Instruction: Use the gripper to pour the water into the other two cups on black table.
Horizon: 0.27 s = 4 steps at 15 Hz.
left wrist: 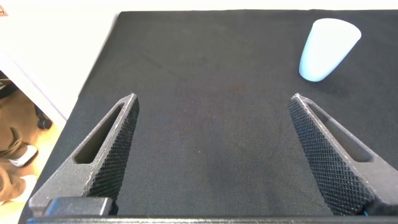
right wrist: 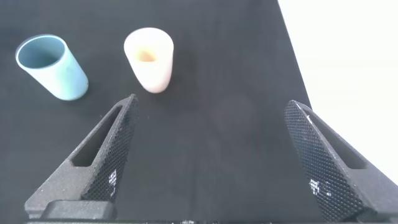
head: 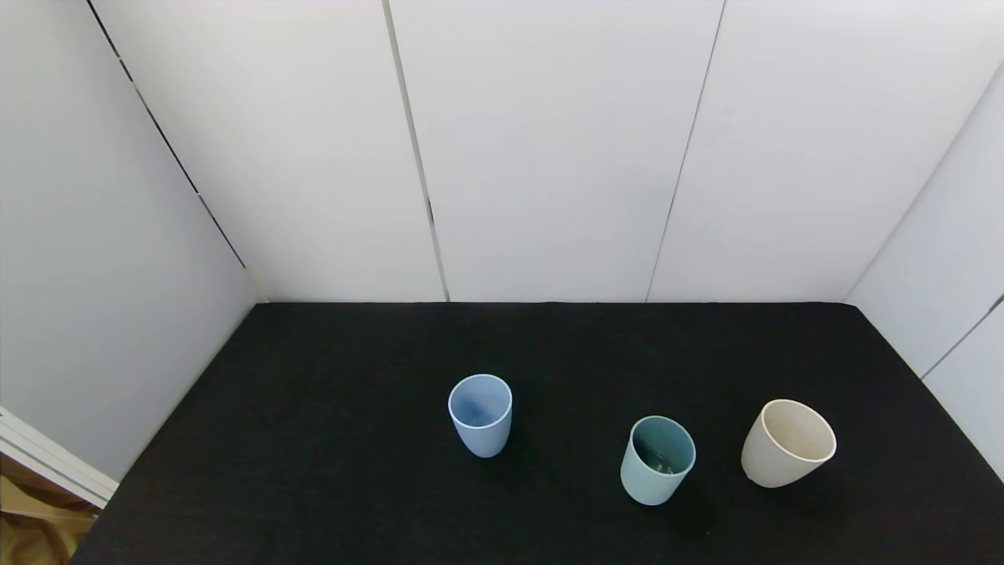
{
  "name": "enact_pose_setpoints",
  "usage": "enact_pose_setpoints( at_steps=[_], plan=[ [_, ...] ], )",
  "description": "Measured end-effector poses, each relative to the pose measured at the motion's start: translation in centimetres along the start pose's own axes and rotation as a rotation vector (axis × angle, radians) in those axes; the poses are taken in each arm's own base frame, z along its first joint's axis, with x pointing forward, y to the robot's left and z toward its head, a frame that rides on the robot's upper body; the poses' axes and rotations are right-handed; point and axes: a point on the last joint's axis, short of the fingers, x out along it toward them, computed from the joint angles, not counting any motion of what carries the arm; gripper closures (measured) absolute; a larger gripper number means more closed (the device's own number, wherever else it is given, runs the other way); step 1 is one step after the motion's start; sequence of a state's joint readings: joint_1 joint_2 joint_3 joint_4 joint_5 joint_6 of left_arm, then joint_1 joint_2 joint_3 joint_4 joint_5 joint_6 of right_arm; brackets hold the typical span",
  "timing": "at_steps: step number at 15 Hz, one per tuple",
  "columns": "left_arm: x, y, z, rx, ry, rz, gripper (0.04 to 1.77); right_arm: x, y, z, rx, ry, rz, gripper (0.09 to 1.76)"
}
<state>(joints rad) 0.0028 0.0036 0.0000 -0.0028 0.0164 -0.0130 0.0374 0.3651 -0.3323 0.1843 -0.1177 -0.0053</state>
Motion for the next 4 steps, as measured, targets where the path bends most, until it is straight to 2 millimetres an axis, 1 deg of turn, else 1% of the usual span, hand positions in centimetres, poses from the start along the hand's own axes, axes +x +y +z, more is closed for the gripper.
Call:
enact_pose_setpoints(
  at_steps=[3, 4],
  plan=[
    [0.0, 0.0, 0.0, 0.000, 0.000, 0.000, 0.09, -0.7, 0.0, -4.1, -0.018, -0.023, -0.014, 0.15],
    [0.0, 0.0, 0.0, 0.000, 0.000, 0.000, 0.09, -0.8, 0.1, -5.2, -0.023, -0.040, -0.002, 0.15]
  ],
)
